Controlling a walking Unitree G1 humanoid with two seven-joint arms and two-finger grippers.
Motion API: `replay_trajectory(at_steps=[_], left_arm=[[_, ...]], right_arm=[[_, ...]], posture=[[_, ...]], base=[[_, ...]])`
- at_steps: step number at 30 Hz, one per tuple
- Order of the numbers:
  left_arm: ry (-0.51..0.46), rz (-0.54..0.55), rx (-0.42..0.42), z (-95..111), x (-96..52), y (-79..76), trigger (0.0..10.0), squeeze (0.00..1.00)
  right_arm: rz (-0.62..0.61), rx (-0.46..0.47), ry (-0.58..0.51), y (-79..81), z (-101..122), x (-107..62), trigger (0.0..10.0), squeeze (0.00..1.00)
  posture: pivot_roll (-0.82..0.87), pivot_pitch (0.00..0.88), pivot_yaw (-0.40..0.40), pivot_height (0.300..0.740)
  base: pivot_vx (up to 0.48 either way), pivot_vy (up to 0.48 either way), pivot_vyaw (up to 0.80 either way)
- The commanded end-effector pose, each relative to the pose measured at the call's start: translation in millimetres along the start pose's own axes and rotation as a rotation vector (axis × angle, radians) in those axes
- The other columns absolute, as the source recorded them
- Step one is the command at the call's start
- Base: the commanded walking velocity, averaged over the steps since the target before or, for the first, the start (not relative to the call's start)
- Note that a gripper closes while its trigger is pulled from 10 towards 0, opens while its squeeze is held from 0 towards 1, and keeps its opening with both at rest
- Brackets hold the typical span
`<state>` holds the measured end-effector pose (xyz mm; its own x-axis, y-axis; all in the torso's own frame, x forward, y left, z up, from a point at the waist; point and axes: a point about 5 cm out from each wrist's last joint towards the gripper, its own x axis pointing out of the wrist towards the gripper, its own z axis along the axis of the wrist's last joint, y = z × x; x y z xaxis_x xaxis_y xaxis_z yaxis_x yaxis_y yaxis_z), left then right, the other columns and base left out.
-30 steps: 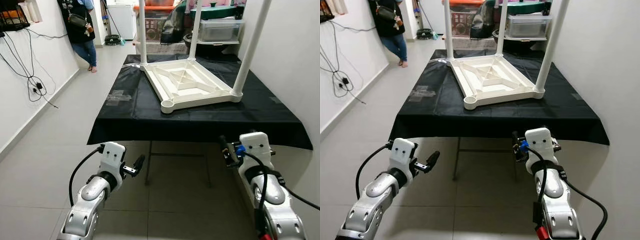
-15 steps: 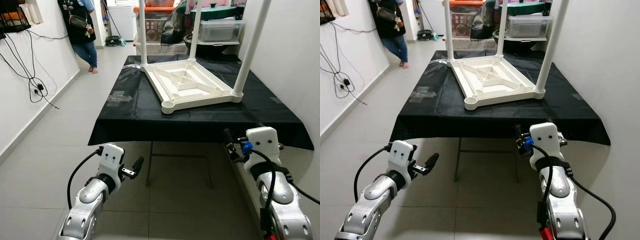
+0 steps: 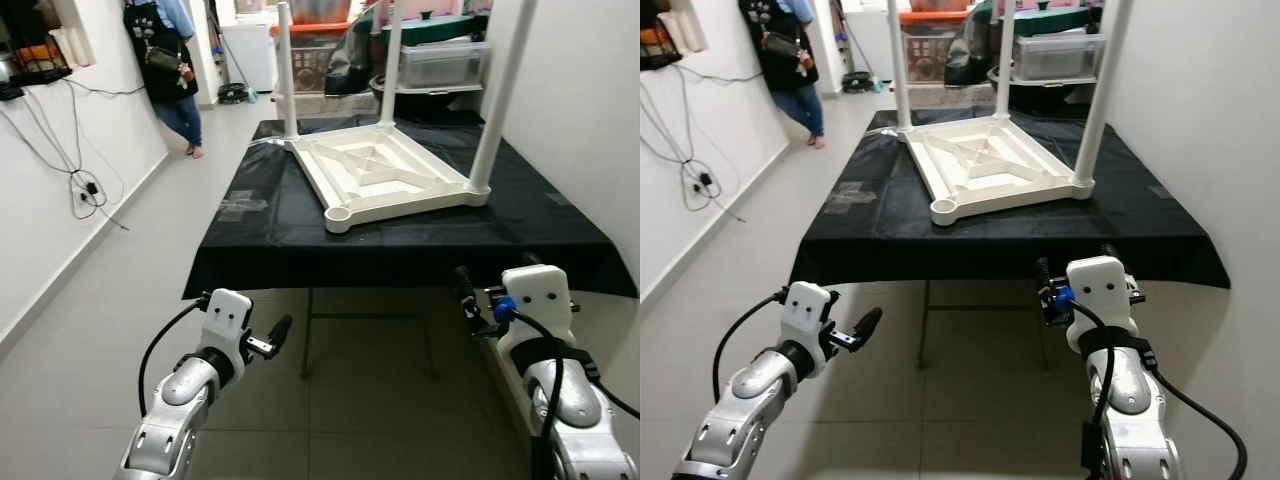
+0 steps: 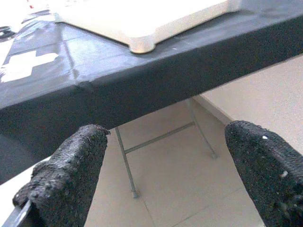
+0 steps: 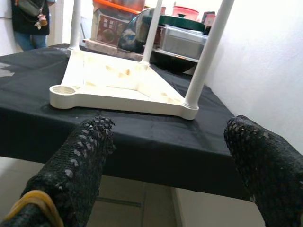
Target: Building children table
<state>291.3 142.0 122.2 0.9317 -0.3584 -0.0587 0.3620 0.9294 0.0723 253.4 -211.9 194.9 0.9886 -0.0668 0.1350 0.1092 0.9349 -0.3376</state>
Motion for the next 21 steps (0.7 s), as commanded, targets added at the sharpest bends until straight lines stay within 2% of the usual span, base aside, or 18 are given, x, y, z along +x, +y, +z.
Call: replay_trajectory(at_steps=[1,4,8,17,21], left_arm=[[0.021,0.009,0.002,-3.8,-5.4,7.6,10.0,0.00],[0.021,0.031,0.005,-4.4,-5.9,9.2,10.0,0.00],[0.021,0.041,0.005,-6.3,-11.3,8.6,10.0,0.00],[0.029,0.080,0.010,-8.1,-19.6,14.6,10.0,0.00],[0.043,0.104,0.010,-11.5,-30.5,19.9,10.0,0.00]], right_arm=[[0.020,-0.009,-0.018,4.7,5.5,-0.4,10.0,0.00],[0.025,0.000,-0.005,5.7,0.9,-1.6,10.0,0.00],[0.085,0.019,-0.012,21.1,0.9,-1.5,10.0,0.00],[0.082,0.025,-0.019,18.3,1.9,8.6,10.0,0.00],[0.123,0.043,-0.023,24.7,2.7,7.3,10.0,0.00]], posture=[[-0.10,0.000,0.057,0.740],[-0.07,0.000,0.049,0.740],[-0.05,0.000,0.035,0.740],[-0.02,0.000,0.019,0.740],[-0.01,0.000,0.019,0.740]], base=[[0.000,0.000,0.00],[0.000,0.000,0.00],[0.000,0.000,0.00],[0.000,0.000,0.00],[0.000,0.000,0.00]])
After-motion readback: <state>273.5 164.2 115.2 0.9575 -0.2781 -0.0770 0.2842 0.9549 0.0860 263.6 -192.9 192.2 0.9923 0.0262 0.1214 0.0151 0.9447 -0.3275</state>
